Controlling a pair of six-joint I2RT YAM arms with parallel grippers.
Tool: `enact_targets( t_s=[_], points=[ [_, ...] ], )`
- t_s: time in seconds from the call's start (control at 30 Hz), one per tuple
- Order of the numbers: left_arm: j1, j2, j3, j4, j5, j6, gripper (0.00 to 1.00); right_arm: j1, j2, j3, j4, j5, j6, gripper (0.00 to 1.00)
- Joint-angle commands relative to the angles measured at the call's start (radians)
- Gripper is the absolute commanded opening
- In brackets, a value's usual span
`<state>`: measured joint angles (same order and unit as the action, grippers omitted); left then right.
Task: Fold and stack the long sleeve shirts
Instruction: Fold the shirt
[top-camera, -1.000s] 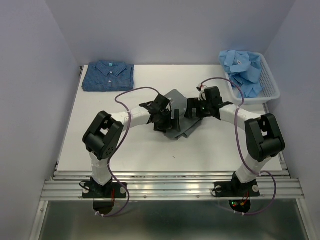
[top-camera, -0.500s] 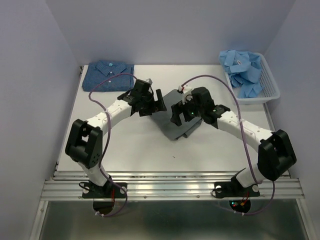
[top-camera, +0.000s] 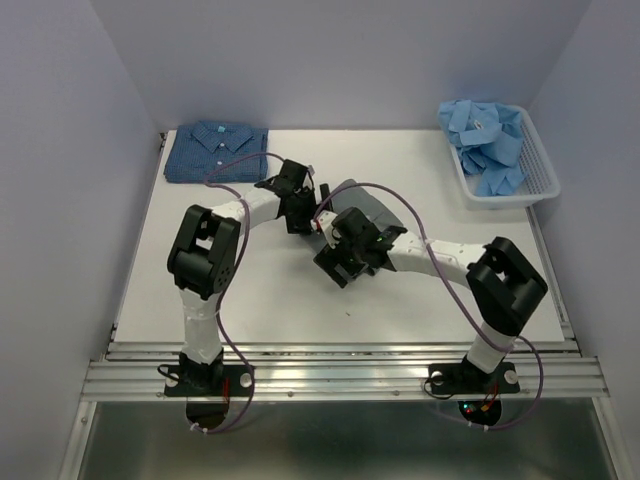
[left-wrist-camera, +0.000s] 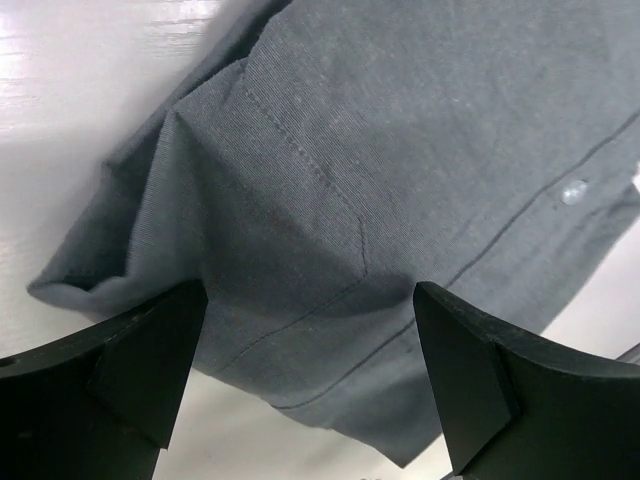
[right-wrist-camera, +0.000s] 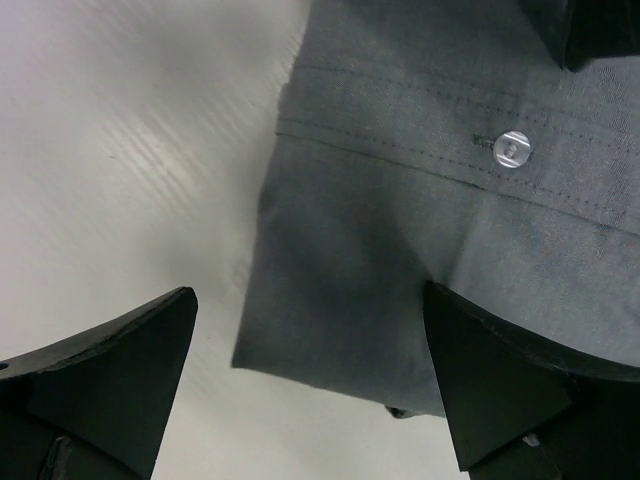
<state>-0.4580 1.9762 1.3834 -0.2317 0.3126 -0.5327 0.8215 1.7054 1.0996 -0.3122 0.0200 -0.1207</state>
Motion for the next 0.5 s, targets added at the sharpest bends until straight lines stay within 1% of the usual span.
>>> enact_targets(
  t_s=[0.0, 0.1, 0.13, 0.23, 0.3, 0.37, 0.4, 0.43, 0.47],
  points=[
    [0.025, 0.030, 0.008, 0.017, 0.026, 0.023, 0.98, -0.002, 0.060, 0.052, -0.014, 0.066, -0.060, 1.00],
    [0.027, 0.036, 0.000, 0.015, 0.032, 0.030, 0.98, -0.002, 0.117, 0.055, -0.033, 0.132, -0.074, 1.00],
    [0.025, 0.032, -0.004, 0.020, 0.034, 0.030, 0.98, -0.002, 0.131, 0.057, -0.042, 0.180, -0.077, 1.00],
    [0.027, 0.019, 0.002, 0.025, 0.033, 0.037, 0.98, -0.002, 0.177, 0.063, -0.067, 0.259, -0.095, 1.00],
    [0.027, 0.024, 0.020, 0.005, 0.026, 0.045, 0.98, -0.002, 0.192, 0.066, -0.076, 0.274, -0.100, 1.00],
    [0.027, 0.038, 0.052, -0.015, 0.023, 0.053, 0.98, 0.007, 0.206, 0.065, -0.087, 0.288, -0.100, 0.95],
    [0.027, 0.039, 0.065, -0.018, 0.028, 0.053, 0.98, 0.007, 0.209, 0.063, -0.084, 0.288, -0.099, 0.90],
    [0.027, 0.038, 0.069, -0.023, 0.031, 0.053, 0.98, 0.007, 0.209, 0.056, -0.079, 0.285, -0.097, 0.64],
    [0.027, 0.032, 0.072, -0.023, 0.031, 0.053, 0.98, 0.007, 0.206, 0.051, -0.073, 0.285, -0.094, 0.45]
  ],
)
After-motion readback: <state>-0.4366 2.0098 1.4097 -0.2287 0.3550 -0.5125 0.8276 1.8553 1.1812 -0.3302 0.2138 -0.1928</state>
